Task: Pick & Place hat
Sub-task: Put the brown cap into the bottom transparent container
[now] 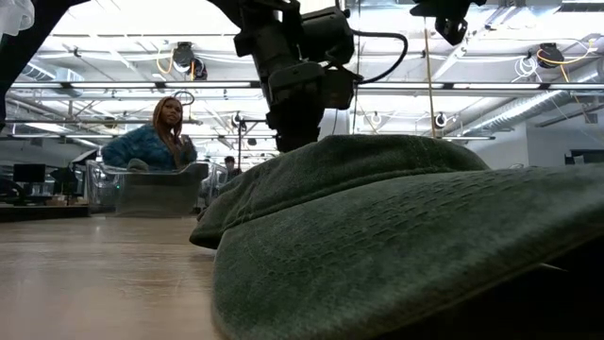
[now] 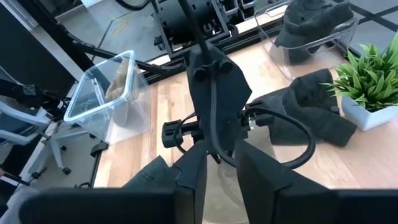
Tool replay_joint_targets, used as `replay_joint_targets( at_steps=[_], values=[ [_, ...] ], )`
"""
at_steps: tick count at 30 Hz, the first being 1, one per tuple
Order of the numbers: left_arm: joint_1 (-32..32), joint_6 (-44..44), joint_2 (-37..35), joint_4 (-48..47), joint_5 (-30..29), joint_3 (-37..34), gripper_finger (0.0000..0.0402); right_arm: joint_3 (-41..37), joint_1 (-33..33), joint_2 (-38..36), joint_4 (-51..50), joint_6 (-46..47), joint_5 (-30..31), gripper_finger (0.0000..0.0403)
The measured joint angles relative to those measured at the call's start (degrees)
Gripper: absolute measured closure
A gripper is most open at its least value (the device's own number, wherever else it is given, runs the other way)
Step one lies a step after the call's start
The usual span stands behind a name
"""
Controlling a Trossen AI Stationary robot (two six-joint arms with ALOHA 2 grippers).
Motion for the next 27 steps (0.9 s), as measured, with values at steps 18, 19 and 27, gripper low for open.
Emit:
replay_joint_targets(
  at_steps=[18, 19, 27],
  values=[
    [-5.96, -11.59, 0.0, 0.4, 0.73, 0.07, 0.0393, 0.0, 0.02, -6.12, -0.86, 1.88, -7.75, 0.034],
    [-6.58, -11.19, 0.0, 0.0, 0.62, 0.39, 0.0394, 0.0, 0.02, -6.48, -0.86, 1.7, -7.75, 0.034],
    [-9.19, -10.64, -4.54, -7.72, -7.1, 5.94, 0.0398, 0.0, 0.02, -9.25, -1.14, 3.71, -7.75, 0.034]
  ],
)
